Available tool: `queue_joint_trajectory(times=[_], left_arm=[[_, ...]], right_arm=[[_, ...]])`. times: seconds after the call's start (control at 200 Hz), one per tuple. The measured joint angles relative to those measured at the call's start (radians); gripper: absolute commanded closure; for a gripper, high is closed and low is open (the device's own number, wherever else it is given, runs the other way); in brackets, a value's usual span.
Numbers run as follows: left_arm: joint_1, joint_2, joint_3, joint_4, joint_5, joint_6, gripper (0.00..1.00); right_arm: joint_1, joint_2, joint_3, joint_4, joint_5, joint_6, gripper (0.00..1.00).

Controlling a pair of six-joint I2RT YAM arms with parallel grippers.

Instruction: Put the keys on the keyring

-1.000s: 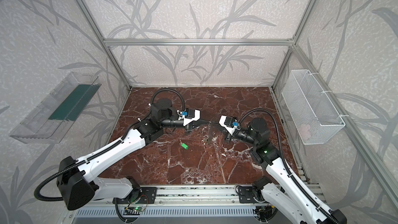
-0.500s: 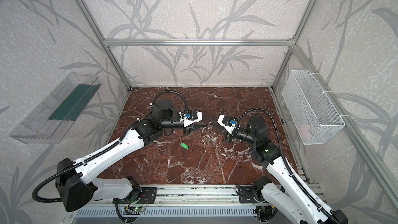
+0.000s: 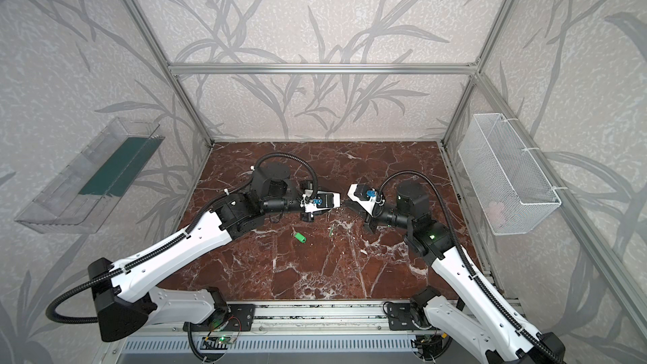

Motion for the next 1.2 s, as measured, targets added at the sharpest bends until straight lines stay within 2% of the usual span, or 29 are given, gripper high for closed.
queue_joint_trajectory(times=[0.195,0.45,0.895,0.985,1.015,1.08,1.199], left_arm=[[-0.006,0.026,0.012,-0.033,-0.034,0.031,0.73],[-0.011,0.031,0.013,-0.066,-0.054,0.051,0.8],[-0.016,0.048,0.03,-0.083,-0.034,0.06,1.0],[-0.016,0.05,0.03,-0.083,-0.032,0.057,1.0],[-0.016,0.05,0.03,-0.083,-0.031,0.053,1.0],[-0.014,0.051,0.03,-0.082,-0.029,0.042,1.0],[-0.011,0.051,0.021,-0.056,-0.012,0.003,1.0]], right_arm=[[0.01,0.001,0.0,-0.008,0.0,-0.003,1.0],[0.014,0.001,0.0,-0.013,0.003,-0.007,1.0],[0.019,0.001,0.0,-0.014,0.02,-0.028,1.0],[0.019,0.001,0.0,-0.014,0.027,-0.029,1.0],[0.019,0.001,-0.001,-0.014,0.032,-0.029,0.96],[0.019,-0.001,-0.005,-0.004,0.043,-0.027,0.79],[0.021,-0.029,-0.036,0.056,0.073,-0.028,0.71]])
